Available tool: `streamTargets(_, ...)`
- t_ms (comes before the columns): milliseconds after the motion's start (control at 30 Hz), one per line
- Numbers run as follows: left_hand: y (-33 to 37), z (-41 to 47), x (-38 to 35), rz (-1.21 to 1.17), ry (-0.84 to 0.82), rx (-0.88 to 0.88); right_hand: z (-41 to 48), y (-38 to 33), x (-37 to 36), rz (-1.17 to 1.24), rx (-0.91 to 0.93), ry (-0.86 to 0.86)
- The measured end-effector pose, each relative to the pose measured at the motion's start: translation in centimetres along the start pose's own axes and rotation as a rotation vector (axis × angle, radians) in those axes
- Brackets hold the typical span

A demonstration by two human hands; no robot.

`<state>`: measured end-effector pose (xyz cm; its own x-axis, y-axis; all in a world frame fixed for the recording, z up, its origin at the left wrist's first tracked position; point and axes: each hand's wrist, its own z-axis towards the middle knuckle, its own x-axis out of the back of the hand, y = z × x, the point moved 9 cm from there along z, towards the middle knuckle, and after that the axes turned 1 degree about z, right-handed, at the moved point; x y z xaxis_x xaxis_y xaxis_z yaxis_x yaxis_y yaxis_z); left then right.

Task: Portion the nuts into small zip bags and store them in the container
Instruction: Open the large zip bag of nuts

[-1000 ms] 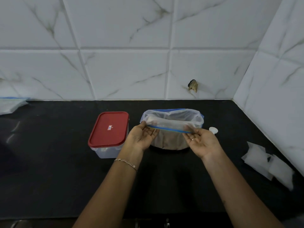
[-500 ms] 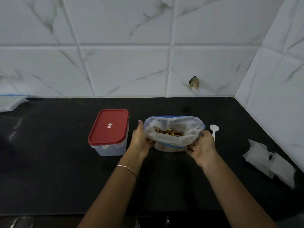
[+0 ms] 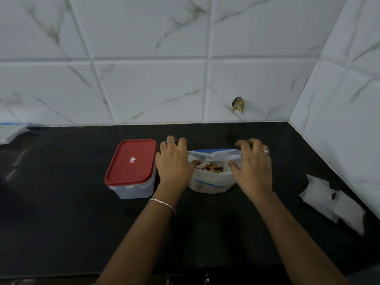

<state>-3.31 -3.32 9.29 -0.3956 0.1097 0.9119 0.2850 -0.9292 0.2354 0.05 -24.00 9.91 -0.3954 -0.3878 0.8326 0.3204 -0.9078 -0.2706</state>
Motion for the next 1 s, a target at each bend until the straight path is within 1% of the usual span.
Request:
streamTargets(67,-0.3,0.1,-0.7,-0.015,-0.062,-0.011,-0.1,0.0,-0.4,-0.043,0.059,-0.025)
streamTargets(133,-0.8,0.2,-1.3,-0.073,-0.107,-0.005,0.0,0.4,-1.1,-0.008,0.069,-0.047)
streamTargets(200,-1.1,0.5,-1.6,-0.142,-0.107,0.017,0.2,1.1,-1.7,0.082,0.029,-0.072)
streamTargets(267,-1.5,1.1,-1.5,-0.246,-0.07,0.049,0.7,1.7,-1.7,0.266,-0.052,-0.076)
streamTargets(333,-2.3,1.9,-1.8,-0.377,-0.066,0.097,1.3,2.6,-2.0,0.485,-0.21,-0.127)
streamTargets(367,-2.7,2.4,-2.3,-0.455,-0.087,0.129,1.4,3.2,-2.6,0.617,-0.328,-0.179)
streamTargets(433,-3.4,3.1,-3.6,-0.667,-0.132,0.225,1.1,3.9,-4.6,0.959,-0.605,-0.274)
streamTargets(467,-3.6,3.3,-4.2,-0.793,-0.153,0.287,0.8,3.9,-5.5,1.127,-0.735,-0.309)
streamTargets(533,-3.6,3.2,-5.6,-1.027,-0.224,0.435,0.4,3.4,-7.0,1.378,-0.932,-0.348)
streamTargets(600,-2.9,2.6,-7.5,-1.239,-0.357,0.601,0.0,3.0,-8.1,1.511,-1.062,-0.362)
streamTargets(667,-2.1,2.0,-8.8,-1.397,-0.449,0.73,-0.2,2.6,-8.9,1.549,-1.139,-0.384)
streamTargets(733,-2.2,1.7,-9.3,-1.454,-0.466,0.818,-0.5,2.5,-9.6,1.489,-1.17,-0.429)
streamTargets(800,-2.5,1.4,-9.8,-1.466,-0.5,0.882,-0.7,2.8,-9.9,1.412,-1.178,-0.462)
streamTargets(867,-3.0,1.1,-10.1,-1.458,-0.54,0.942,-0.7,3.6,-10.4,1.323,-1.146,-0.491)
streamTargets(933,-3.6,0.9,-10.1,-1.398,-0.592,0.951,-0.8,4.9,-10.3,1.168,-1.101,-0.538)
streamTargets(1000,-4.1,0.8,-10.2,-1.364,-0.647,0.946,-0.8,5.5,-10.2,1.094,-1.059,-0.573)
